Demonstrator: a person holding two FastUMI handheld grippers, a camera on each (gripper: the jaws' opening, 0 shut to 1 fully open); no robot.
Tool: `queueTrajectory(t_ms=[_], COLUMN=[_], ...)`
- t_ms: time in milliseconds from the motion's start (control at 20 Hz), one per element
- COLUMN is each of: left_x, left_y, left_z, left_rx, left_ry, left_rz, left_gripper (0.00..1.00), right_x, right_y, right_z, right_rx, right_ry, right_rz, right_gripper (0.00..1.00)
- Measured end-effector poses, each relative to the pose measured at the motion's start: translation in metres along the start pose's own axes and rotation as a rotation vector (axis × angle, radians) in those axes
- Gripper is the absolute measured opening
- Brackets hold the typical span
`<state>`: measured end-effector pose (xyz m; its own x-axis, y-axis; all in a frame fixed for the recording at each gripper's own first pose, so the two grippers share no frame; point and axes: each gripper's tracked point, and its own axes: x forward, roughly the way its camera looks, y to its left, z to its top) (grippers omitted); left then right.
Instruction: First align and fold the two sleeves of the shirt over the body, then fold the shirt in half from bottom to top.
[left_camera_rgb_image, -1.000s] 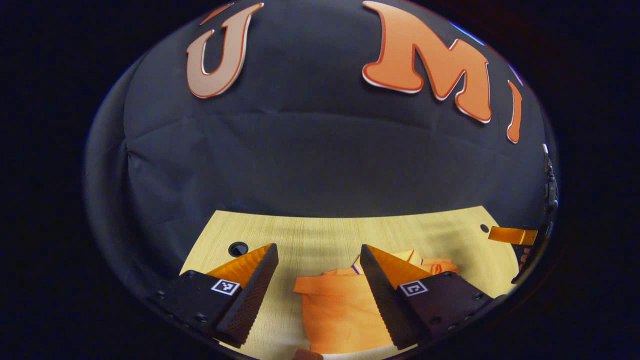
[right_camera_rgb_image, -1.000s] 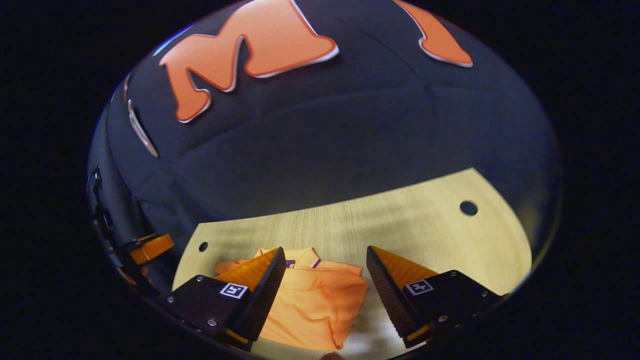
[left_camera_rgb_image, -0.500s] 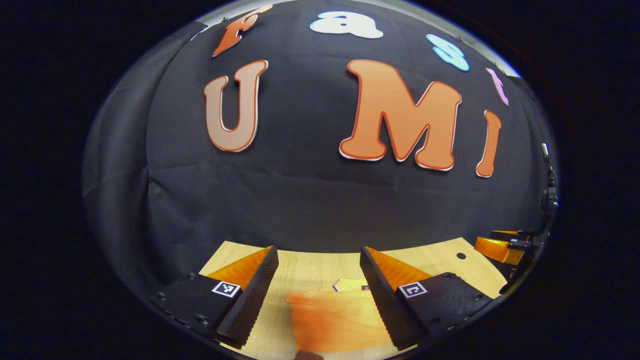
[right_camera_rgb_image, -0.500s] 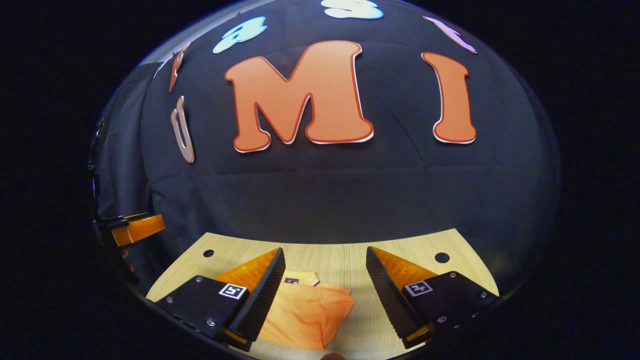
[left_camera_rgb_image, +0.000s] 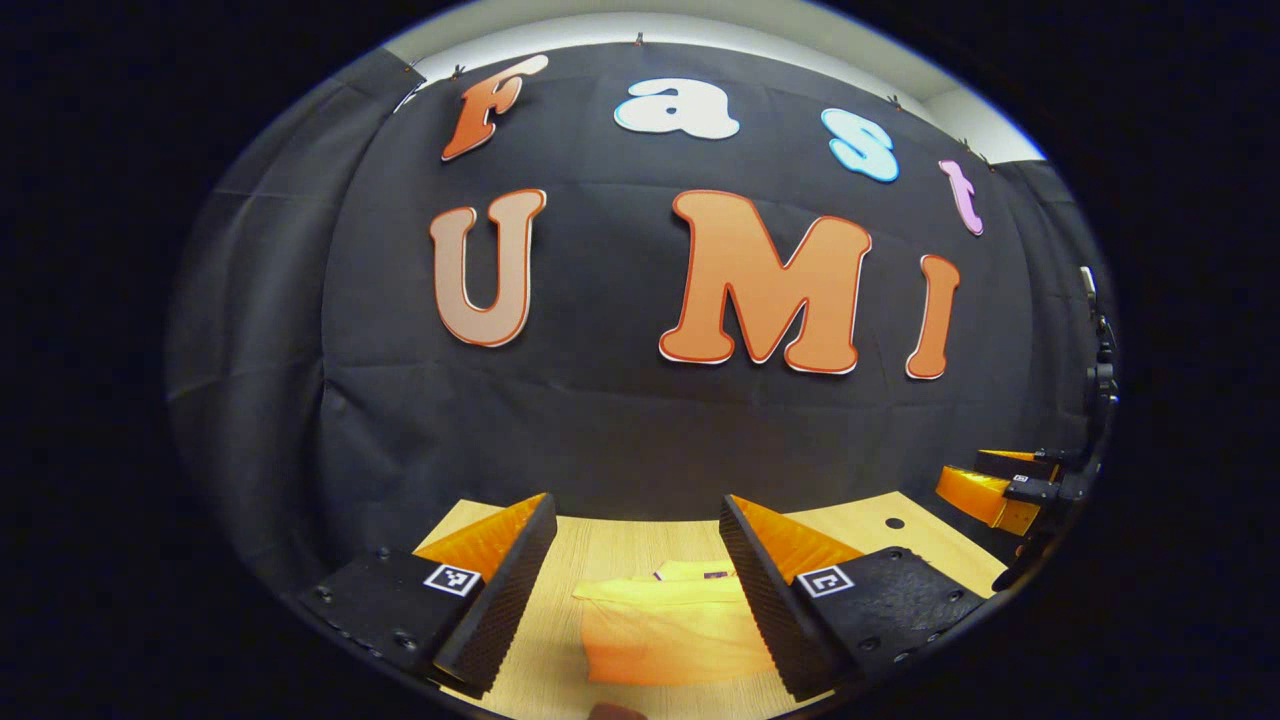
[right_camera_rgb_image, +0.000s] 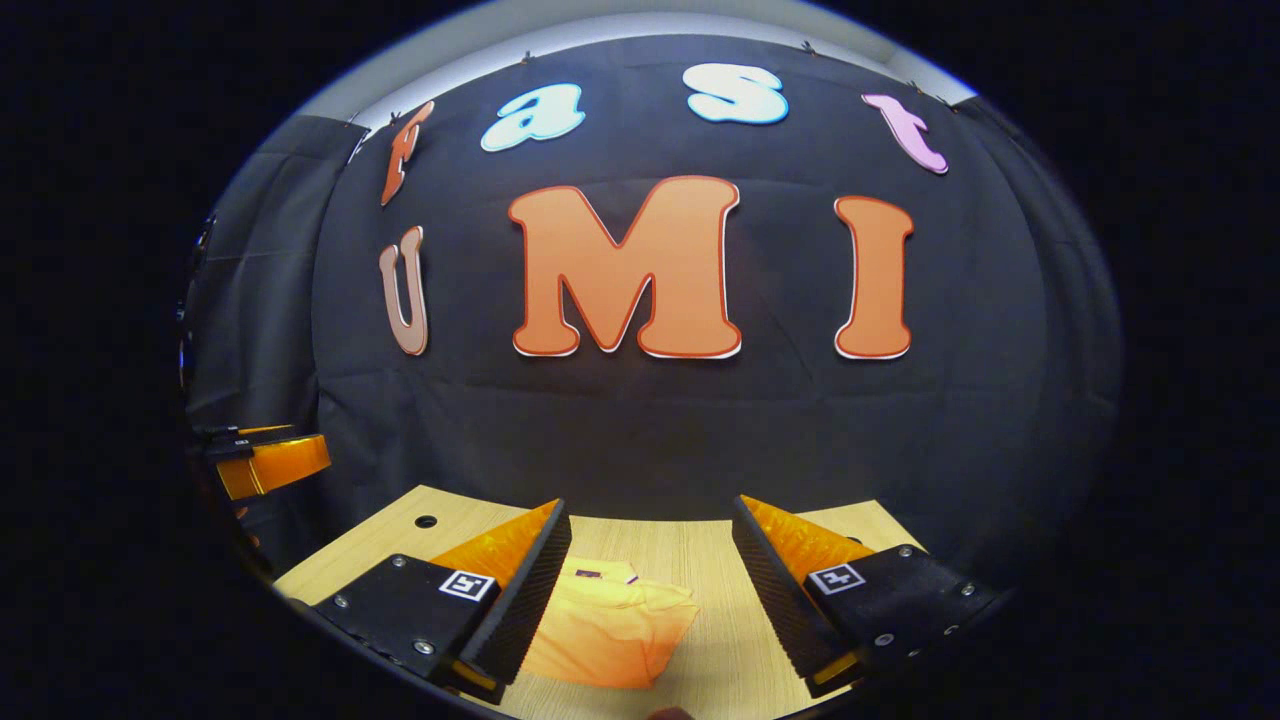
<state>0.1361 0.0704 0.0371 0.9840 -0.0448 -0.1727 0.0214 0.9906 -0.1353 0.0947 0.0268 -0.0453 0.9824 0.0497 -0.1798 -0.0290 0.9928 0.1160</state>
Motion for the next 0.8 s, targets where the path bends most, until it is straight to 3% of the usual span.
queueTrajectory(t_ms=[400,800], left_x=[-0.067,-0.117], left_y=[0.000,0.001], left_z=[-0.011,-0.006], left_rx=[0.056,0.056], left_ry=[-0.046,-0.117], left_rz=[-0.067,-0.049], left_gripper=[0.98,0.98], right_x=[-0.062,-0.095], right_y=[0.045,0.081], right_z=[0.013,0.009], right_rx=[-0.028,-0.025], right_ry=[-0.065,-0.100], right_rz=[-0.024,-0.006], right_gripper=[0.97,0.98])
